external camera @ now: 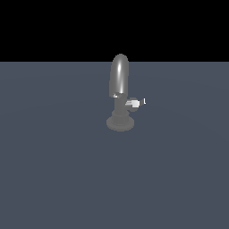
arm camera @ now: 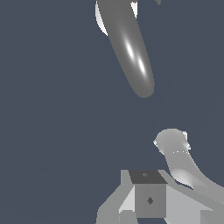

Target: Turn on the faucet by rotating a designated handle.

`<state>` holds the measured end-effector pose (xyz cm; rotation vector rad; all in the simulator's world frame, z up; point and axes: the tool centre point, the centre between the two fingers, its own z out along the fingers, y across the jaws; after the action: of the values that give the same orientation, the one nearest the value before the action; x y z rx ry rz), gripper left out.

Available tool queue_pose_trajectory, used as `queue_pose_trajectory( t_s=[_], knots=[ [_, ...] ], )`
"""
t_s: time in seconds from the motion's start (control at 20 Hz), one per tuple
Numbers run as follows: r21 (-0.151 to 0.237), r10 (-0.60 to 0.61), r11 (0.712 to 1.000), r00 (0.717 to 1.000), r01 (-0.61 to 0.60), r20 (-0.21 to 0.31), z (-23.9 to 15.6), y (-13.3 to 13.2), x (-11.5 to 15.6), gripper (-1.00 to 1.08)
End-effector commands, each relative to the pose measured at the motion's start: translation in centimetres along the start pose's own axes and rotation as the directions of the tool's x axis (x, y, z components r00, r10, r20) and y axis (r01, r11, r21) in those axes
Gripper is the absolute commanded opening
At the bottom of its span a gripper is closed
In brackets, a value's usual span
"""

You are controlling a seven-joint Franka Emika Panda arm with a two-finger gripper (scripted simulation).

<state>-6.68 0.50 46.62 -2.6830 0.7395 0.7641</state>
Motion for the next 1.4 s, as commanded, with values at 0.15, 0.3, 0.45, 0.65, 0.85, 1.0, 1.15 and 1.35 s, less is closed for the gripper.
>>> queue_pose_trajectory(
  t_s=[0.15,0.3,0.45,0.65,0.85,1.0,1.15,1.35],
  knots=[
    [0.035,0.082,0.996,0.992,-0.086,0.093,-0.3,-0.7,3.0,-1.00],
    [0.051,0.125,0.990,0.982,-0.133,0.145,-0.3,-1.0,4.7,-1.00],
    [0.064,0.166,0.981,0.966,-0.182,0.197,-0.3,-1.2,6.4,-1.00],
    [0.078,0.219,0.966,0.938,-0.247,0.268,-0.1,-1.3,8.7,-1.00],
    [0.087,0.268,0.945,0.902,-0.314,0.340,0.2,-1.3,11.0,-1.00],
    [0.091,0.303,0.927,0.868,-0.365,0.394,0.6,-1.1,12.8,-1.00],
    [0.092,0.336,0.905,0.828,-0.416,0.449,1.0,-0.9,14.6,-1.00],
    [0.088,0.374,0.872,0.769,-0.482,0.518,1.8,-0.6,16.9,-1.00]
  ],
)
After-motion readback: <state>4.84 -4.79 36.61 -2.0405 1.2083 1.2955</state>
